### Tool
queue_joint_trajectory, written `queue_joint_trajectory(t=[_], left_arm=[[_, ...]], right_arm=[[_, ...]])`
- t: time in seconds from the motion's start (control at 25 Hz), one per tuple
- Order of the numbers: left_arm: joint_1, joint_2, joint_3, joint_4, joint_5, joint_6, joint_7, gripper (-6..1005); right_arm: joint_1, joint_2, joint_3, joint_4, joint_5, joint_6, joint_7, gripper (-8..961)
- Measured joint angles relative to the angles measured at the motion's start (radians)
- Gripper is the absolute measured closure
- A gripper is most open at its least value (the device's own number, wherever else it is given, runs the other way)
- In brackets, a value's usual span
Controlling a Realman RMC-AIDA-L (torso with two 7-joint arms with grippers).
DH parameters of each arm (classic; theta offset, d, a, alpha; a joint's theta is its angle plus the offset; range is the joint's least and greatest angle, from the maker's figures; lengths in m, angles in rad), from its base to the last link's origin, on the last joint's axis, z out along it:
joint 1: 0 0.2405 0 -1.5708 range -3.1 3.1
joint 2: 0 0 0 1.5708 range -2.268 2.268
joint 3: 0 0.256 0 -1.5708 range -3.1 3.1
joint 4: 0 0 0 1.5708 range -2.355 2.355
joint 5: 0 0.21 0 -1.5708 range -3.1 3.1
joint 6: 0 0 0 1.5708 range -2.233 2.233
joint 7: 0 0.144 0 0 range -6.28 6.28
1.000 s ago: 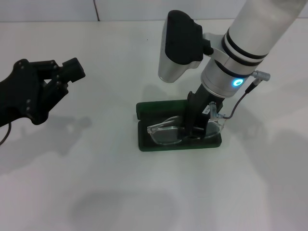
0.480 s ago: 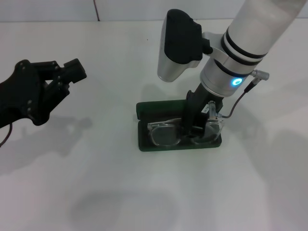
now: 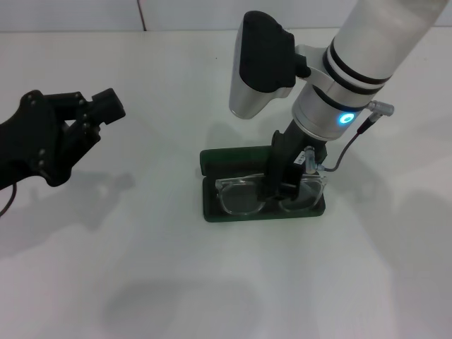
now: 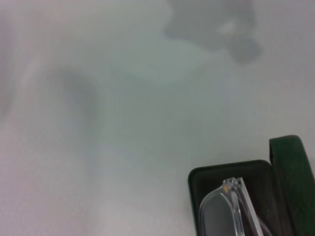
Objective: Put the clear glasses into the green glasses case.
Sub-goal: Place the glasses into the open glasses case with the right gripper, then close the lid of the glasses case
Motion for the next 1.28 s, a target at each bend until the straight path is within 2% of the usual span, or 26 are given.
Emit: queue_joint_trajectory(t=[0.24, 0.6, 1.0, 1.28], left_arm=[[0.003, 0.000, 0.000, 0.000, 0.001, 0.000, 0.000, 909], [0.005, -0.001, 0.001, 0.000, 0.001, 0.003, -0.005, 908], [0.005, -0.004, 0.002, -0.004, 0.001, 0.003, -0.007, 907], [0.005, -0.005, 0.001, -0.008, 0.001, 0.005, -0.008, 906]], right_arm=[[-0.001, 0.000, 0.000, -0.008, -0.003, -0.005, 0.009, 812], [-0.030, 0.000, 0.000, -0.088, -0.010, -0.024, 0.015, 813], [-0.100, 0.000, 0.007, -0.208, -0.067, -0.047, 0.033, 813], [-0.103, 0.000, 0.009, -0.223, -0.076, -0.049, 0.039, 813]])
